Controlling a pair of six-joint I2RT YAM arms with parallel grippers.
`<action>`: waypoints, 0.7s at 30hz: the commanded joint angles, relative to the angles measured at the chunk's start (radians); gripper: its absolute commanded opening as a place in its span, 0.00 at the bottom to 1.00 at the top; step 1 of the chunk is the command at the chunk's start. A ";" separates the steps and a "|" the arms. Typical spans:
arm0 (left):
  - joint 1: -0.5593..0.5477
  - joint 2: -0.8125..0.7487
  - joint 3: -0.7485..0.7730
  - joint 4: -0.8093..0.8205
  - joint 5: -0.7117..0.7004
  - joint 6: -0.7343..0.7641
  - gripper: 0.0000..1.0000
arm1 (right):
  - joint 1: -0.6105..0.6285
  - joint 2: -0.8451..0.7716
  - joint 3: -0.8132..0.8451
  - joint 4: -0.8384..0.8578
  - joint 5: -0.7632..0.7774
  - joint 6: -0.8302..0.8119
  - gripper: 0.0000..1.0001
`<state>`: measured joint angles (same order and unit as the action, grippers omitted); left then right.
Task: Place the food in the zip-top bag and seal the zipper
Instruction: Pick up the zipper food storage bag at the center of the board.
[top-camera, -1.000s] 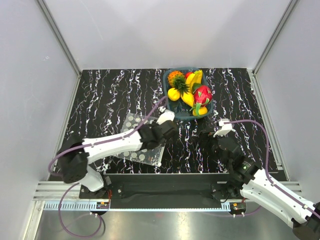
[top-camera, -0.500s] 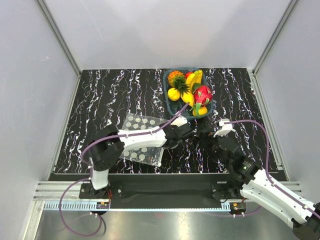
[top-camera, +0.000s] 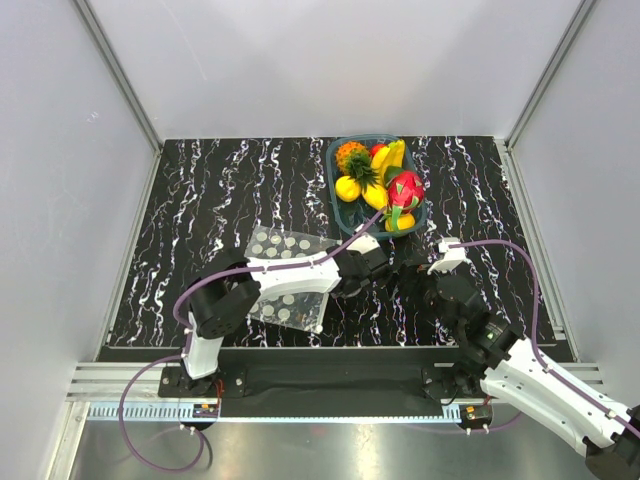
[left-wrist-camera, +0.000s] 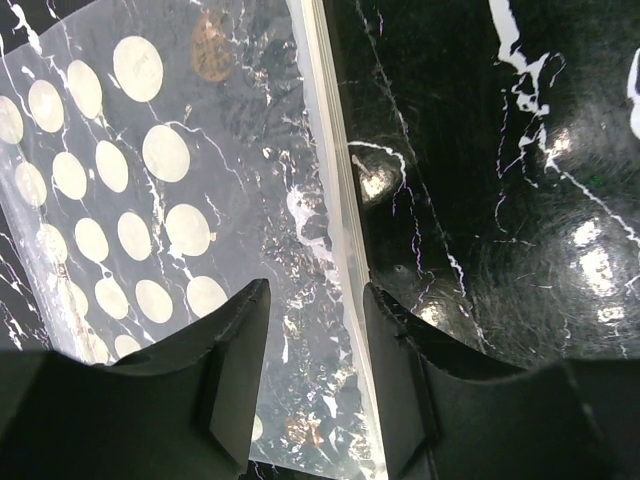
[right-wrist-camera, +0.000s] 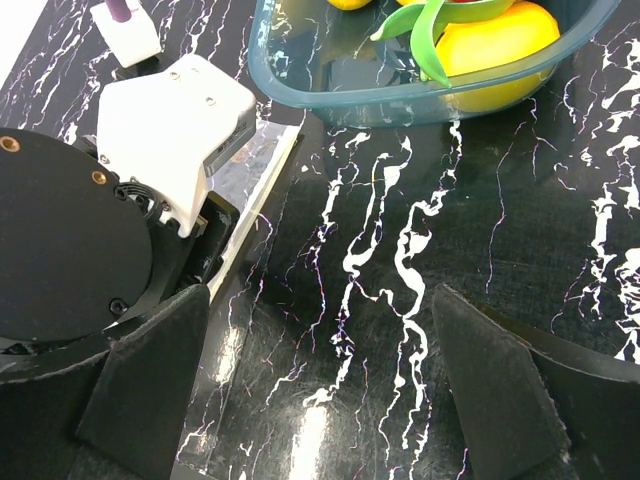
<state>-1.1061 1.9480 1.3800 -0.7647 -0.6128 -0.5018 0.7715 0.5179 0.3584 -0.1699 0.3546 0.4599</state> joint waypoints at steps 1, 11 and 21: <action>0.009 0.009 0.042 0.011 0.002 0.003 0.48 | 0.000 -0.009 0.005 0.017 0.018 0.005 1.00; 0.048 0.035 0.028 0.041 0.033 0.014 0.34 | 0.000 -0.010 0.007 0.017 0.020 0.003 1.00; 0.069 0.019 0.013 0.062 0.076 0.016 0.45 | -0.001 -0.012 0.005 0.013 0.023 0.003 1.00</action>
<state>-1.0363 1.9839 1.3819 -0.7380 -0.5522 -0.4824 0.7715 0.5110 0.3584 -0.1696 0.3546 0.4599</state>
